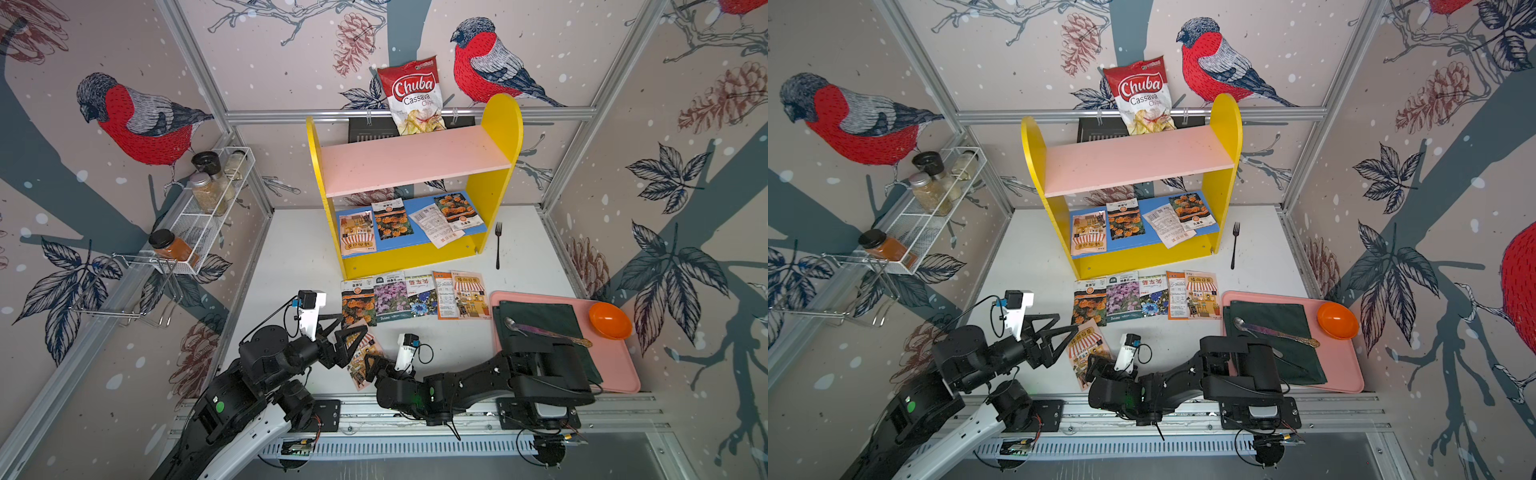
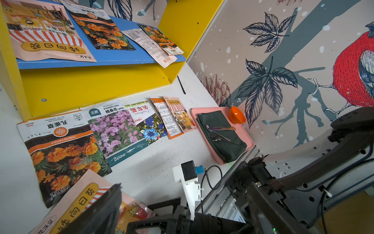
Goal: Take the seed bag off the shelf
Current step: Place the seed packet at the center of the board.
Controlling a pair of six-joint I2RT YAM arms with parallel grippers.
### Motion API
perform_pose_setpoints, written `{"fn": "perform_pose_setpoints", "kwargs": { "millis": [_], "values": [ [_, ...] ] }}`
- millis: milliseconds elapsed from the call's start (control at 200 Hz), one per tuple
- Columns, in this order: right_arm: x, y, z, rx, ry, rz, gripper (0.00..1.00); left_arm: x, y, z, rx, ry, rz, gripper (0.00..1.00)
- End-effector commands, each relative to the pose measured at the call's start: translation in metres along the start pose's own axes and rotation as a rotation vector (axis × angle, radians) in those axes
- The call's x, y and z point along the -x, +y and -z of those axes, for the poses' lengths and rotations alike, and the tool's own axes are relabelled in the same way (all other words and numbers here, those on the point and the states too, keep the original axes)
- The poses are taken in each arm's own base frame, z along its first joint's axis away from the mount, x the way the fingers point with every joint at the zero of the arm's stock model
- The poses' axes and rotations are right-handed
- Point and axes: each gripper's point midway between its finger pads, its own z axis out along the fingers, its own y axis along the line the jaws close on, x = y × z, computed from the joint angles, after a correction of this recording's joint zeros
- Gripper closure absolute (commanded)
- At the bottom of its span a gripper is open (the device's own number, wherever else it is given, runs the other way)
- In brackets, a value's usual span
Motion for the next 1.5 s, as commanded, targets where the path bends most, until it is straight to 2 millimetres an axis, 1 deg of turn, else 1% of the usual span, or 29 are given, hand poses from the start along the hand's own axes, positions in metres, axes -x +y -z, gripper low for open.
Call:
{"fn": "perform_pose_setpoints", "kwargs": {
  "millis": [0,90,220,465,700,865,965,1151,1271,1356,1496],
  "values": [
    [0.005,-0.012,0.001,-0.067,-0.035,0.054,0.05,0.013,-0.009,0.001,-0.037,-0.048,-0.018,0.04],
    [0.005,-0.013,-0.001,-0.095,-0.041,0.094,0.0,0.013,-0.01,0.002,-0.038,-0.05,-0.018,0.04],
    [0.003,-0.008,-0.003,-0.129,-0.046,0.16,0.01,0.014,-0.01,0.003,-0.038,-0.053,-0.018,0.04],
    [0.0,-0.003,-0.006,-0.149,-0.04,0.219,0.01,0.014,-0.01,0.004,-0.038,-0.055,-0.02,0.04],
    [-0.005,0.001,-0.01,-0.195,-0.015,0.333,0.0,0.014,-0.009,0.005,-0.034,-0.061,-0.02,0.04],
    [-0.009,0.008,-0.013,-0.213,0.003,0.399,0.01,0.014,-0.008,0.005,-0.031,-0.063,-0.021,0.04],
    [-0.011,0.008,-0.015,-0.232,0.015,0.426,0.01,0.014,-0.009,0.007,-0.033,-0.065,-0.021,0.04],
    [-0.007,0.002,-0.013,-0.266,0.015,0.459,0.01,0.014,-0.008,0.008,-0.03,-0.069,-0.02,0.04],
    [-0.006,-0.001,-0.013,-0.311,0.012,0.522,0.0,0.013,-0.008,0.008,-0.03,-0.069,-0.02,0.04],
    [-0.009,-0.003,-0.014,-0.342,0.022,0.582,0.01,0.014,-0.008,0.008,-0.029,-0.072,-0.022,0.04],
    [-0.016,-0.001,-0.017,-0.358,0.04,0.65,0.01,0.014,-0.007,0.008,-0.028,-0.072,-0.022,0.04]
  ]
}}
